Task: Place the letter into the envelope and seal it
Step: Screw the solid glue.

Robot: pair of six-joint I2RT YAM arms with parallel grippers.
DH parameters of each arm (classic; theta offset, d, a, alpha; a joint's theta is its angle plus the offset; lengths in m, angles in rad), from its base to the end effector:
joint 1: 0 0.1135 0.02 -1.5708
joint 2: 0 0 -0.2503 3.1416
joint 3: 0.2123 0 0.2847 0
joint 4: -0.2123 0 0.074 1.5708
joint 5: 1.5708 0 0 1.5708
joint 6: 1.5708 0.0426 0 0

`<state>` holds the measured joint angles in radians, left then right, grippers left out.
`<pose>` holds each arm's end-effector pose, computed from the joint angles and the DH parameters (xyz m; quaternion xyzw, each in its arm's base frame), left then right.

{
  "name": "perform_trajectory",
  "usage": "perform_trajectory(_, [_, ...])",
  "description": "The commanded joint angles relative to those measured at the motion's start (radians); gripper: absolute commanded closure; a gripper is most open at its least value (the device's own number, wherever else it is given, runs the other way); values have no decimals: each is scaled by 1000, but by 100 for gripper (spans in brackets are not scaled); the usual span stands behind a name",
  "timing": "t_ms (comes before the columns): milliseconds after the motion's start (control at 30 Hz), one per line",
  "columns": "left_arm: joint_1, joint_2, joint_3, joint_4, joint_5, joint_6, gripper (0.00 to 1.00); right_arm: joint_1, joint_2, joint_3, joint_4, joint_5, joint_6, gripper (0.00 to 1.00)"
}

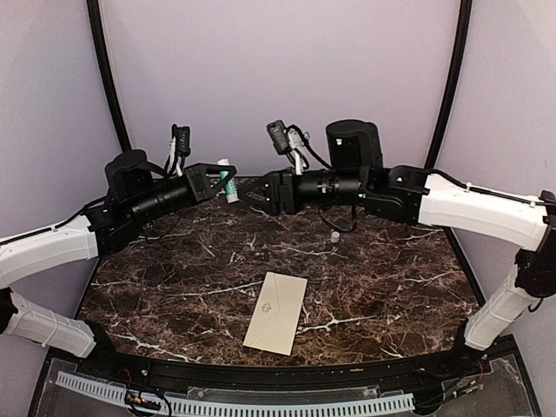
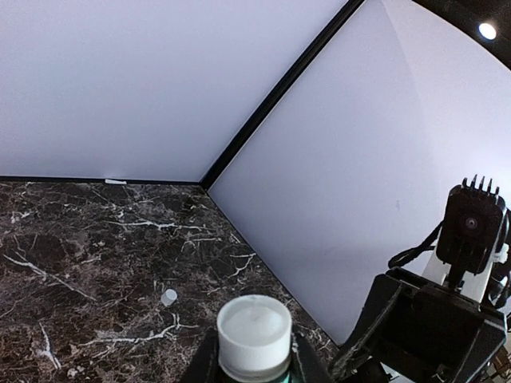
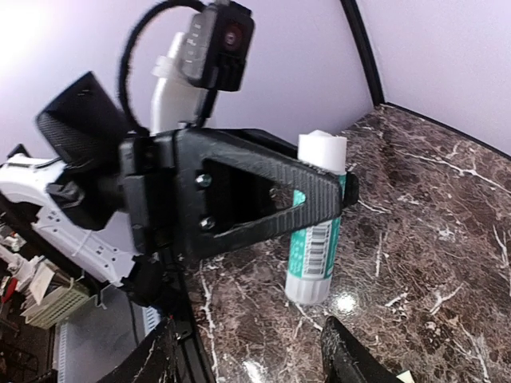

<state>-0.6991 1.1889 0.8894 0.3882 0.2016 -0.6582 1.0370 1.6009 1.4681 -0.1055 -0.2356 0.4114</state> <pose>0.2437 -0.2161 0.3312 0.0880 0.6700 -0.5137 0.5287 0.2069 0.3696 0.3591 -0.3093 0.7205 0.4758 0.3985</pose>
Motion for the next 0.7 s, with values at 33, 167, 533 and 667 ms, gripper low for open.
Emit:
perform_trajectory(33, [37, -49, 0, 168, 251, -39, 100, -64, -132, -193, 287, -309, 84, 40])
perform_trajectory(167, [40, -44, -16, 336, 427, -80, 100, -83, -141, -240, 412, -408, 131, 40])
perform_trajectory(533, [39, 6, -40, 667, 599, -265, 100, -41, -52, -174, 522, -531, 179, 43])
perform_trajectory(667, [40, -7, -35, 634, 605, -250, 100, -25, -29, -147, 537, -530, 173, 43])
